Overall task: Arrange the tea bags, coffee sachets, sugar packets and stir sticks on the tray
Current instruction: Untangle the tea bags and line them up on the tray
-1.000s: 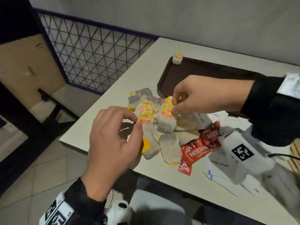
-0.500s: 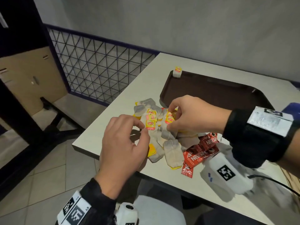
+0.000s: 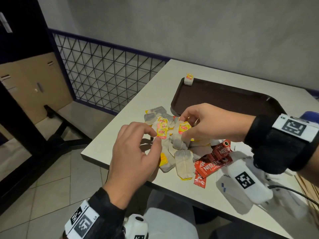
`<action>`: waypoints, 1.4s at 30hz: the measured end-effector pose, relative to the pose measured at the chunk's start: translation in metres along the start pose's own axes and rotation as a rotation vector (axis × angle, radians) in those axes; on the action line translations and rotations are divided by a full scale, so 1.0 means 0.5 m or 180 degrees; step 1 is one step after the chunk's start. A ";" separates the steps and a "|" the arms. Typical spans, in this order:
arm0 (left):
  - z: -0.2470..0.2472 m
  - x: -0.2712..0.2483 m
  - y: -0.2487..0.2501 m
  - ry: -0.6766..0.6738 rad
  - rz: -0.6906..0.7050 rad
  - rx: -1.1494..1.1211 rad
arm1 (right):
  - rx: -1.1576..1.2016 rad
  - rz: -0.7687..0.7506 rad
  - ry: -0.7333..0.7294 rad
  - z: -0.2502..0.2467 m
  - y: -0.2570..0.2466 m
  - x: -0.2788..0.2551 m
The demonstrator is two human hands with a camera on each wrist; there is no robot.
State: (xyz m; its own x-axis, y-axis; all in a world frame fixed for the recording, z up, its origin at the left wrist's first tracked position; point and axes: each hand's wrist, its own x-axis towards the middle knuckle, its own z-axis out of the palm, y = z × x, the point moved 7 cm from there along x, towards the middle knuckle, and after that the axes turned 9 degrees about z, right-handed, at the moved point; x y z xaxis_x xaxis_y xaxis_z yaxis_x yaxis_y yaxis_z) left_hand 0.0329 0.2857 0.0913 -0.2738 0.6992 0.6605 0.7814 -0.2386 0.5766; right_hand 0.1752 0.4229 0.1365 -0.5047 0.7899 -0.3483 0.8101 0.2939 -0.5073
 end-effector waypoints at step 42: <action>-0.014 -0.012 -0.022 0.0460 -0.0525 -0.1738 | 0.0889 -0.0268 -0.0199 -0.155 -0.047 0.078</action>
State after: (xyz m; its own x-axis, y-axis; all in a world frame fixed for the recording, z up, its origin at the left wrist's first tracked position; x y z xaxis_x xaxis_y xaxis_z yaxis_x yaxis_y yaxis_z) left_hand 0.0222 0.2792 0.0844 -0.4709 0.6667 0.5777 0.3304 -0.4739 0.8163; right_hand 0.1597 0.4885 0.1960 -0.5910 0.7319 -0.3392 0.6556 0.1907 -0.7307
